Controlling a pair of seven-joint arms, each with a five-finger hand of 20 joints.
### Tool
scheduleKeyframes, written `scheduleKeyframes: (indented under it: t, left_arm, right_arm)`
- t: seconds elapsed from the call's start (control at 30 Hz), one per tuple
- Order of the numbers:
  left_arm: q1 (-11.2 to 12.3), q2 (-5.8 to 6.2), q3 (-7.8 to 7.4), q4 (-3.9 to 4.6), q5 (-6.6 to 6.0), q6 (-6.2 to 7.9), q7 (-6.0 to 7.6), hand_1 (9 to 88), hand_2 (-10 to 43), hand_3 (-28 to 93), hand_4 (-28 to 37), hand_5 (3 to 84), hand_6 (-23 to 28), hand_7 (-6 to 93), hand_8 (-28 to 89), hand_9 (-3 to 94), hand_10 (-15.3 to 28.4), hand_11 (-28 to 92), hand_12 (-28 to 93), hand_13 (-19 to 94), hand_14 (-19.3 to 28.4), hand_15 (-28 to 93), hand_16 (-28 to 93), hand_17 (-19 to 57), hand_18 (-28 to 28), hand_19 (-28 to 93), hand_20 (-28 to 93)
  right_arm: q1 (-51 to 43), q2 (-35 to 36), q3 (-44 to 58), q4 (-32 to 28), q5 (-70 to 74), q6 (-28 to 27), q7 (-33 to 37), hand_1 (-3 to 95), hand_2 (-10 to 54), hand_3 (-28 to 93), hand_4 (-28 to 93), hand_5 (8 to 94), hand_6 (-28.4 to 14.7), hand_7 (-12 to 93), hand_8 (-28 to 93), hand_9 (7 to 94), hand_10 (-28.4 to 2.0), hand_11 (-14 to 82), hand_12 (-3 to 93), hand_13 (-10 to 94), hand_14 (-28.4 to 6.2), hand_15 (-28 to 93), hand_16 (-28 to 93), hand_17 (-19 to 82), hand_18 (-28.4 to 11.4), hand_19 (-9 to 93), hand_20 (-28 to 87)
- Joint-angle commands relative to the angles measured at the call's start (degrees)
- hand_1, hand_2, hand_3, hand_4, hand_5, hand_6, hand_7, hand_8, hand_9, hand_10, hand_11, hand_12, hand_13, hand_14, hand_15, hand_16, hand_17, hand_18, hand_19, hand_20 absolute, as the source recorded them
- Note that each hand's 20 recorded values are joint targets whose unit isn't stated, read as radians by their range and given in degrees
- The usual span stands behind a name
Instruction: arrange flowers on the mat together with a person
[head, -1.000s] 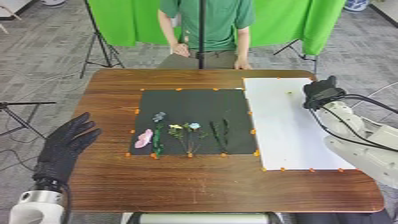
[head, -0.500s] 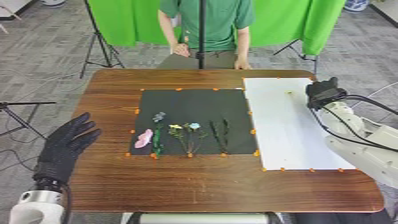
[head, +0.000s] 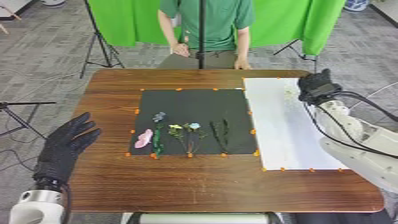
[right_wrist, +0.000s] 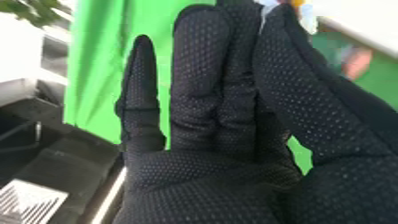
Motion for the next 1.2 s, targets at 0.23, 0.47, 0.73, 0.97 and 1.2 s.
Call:
scheduleKeyframes:
  t: [0.23,0.47,0.73,0.97,1.2]
  left_arm:
    - [0.1,-0.38,0.72,0.46,0.47,-0.70,-1.02,28.4,4.6,69,-25.5,41.0,4.5,16.6,-8,34.6,14.2,28,14,32,17.9,35,-2,-3.0,23.2,51,4]
    - [-0.1,-0.46,0.83,0.57,0.44,-0.69,-1.24,28.4,4.6,69,-25.4,41.0,4.5,16.7,-8,34.6,14.2,28,14,32,18.0,35,-2,-3.0,23.1,51,4]
    - [-0.3,-0.72,0.90,0.68,0.64,-0.91,-1.67,28.4,4.6,69,-25.5,41.1,4.5,16.6,-8,34.6,14.2,28,14,32,17.9,35,-2,-3.0,23.1,51,4]
    - [-0.3,-0.64,0.84,0.77,0.63,-0.88,-1.62,28.4,4.5,69,-25.5,41.1,4.5,16.6,-8,34.7,14.3,28,14,32,17.9,35,-2,-3.0,23.2,51,4]
    - [-0.4,-0.51,1.28,0.83,0.51,-0.81,-1.34,28.4,4.6,69,-25.5,41.0,4.4,16.7,-8,34.6,14.3,28,14,32,18.0,35,-2,-3.0,23.2,51,4]
  right_arm:
    - [2.2,-5.6,-3.1,-14.6,-0.3,8.1,-11.7,46.6,-9.5,83,-28,66.4,6.9,53,-3,83.2,-3.6,19.7,51.5,69,-1.4,50,41,24,-13.9,58,35]
    - [5.5,-10.4,-8.8,-11.2,0.8,5.3,-15.4,46.5,-9.5,83,-28,66.0,6.9,53,-3,82.9,-3.7,19.7,51.4,69,-1.1,50,41,24,-13.9,57,35]
    - [5.9,-13.1,-10.6,-8.2,0.9,3.6,-16.5,46.6,-9.5,83,-28,65.9,7.0,53,-3,82.5,-3.5,19.8,51.3,69,-1.1,50,41,24,-14.0,57,35]
    - [8.0,-14.2,-14.8,-5.2,1.0,5.0,-17.2,45.9,-9.5,82,-28,65.2,7.0,53,-3,82.0,-3.6,19.6,51.0,69,-1.3,50,41,24,-14.0,57,35]
    - [8.8,-15.3,-17.3,-1.2,2.0,11.3,-15.3,45.4,-9.5,82,-28,65.0,6.9,53,-4,81.7,-3.8,19.9,51.1,68,-1.7,51,40,24,-14.0,57,35]
